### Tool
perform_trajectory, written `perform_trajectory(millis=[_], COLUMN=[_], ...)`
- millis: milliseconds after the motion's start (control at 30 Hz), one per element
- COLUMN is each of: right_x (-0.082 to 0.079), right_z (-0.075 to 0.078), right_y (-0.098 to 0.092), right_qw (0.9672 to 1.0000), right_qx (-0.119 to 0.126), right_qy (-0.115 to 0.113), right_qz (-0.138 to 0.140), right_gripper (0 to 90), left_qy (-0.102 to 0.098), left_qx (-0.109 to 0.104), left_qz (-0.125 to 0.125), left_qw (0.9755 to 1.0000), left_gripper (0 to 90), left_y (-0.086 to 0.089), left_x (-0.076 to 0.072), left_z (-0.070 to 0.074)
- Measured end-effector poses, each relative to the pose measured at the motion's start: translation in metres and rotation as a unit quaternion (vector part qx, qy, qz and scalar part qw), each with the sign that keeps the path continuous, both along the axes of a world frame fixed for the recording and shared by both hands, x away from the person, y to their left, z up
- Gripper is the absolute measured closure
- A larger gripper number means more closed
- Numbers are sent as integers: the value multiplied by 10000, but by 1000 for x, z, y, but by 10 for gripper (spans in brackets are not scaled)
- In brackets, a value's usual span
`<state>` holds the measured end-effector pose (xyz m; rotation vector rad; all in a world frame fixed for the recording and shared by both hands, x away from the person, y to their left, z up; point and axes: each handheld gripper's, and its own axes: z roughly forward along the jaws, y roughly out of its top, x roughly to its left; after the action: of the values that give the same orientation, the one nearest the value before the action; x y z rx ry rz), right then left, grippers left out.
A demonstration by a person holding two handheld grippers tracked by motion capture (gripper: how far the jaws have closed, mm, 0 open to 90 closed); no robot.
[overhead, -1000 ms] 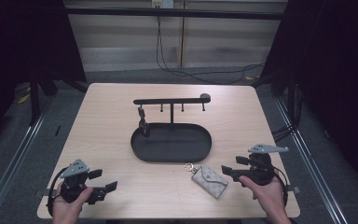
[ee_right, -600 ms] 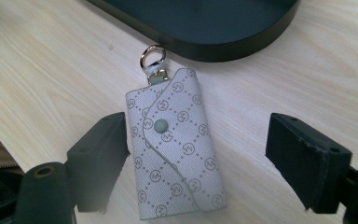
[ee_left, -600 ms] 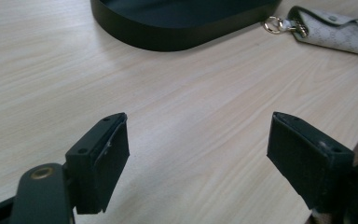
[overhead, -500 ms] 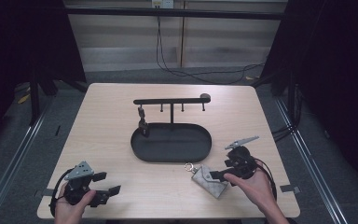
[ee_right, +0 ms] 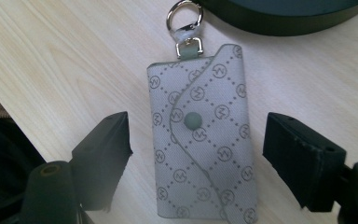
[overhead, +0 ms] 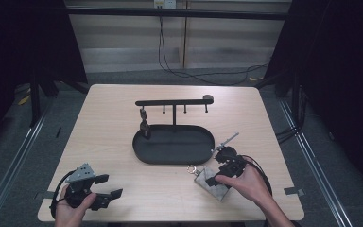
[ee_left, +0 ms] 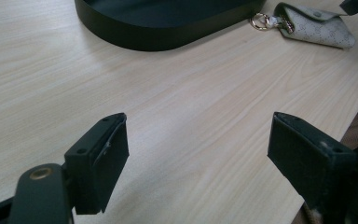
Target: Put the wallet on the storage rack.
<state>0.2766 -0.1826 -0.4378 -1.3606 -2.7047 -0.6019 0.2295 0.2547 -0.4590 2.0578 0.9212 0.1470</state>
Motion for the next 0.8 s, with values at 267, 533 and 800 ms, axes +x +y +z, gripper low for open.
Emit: perform_trajectory(millis=[267,533,800], right_x=[8,15,14], right_z=[-11,-22,-28], right_y=[8,13,20], right_qw=[9994,9978,9957], right_qx=[-254,-496,-723], right_qy=[215,370,440], right_qz=[127,239,382], right_gripper=[241,241,256], left_qy=[38,55,80], left_qx=[-20,-35,-54], left_qz=[-76,-25,-66], left_qw=[10000,10000,9999], left_gripper=[202,202,202], left_y=[-2,-1,-2], left_x=[0,0,-1], left_z=[-2,-2,-2])
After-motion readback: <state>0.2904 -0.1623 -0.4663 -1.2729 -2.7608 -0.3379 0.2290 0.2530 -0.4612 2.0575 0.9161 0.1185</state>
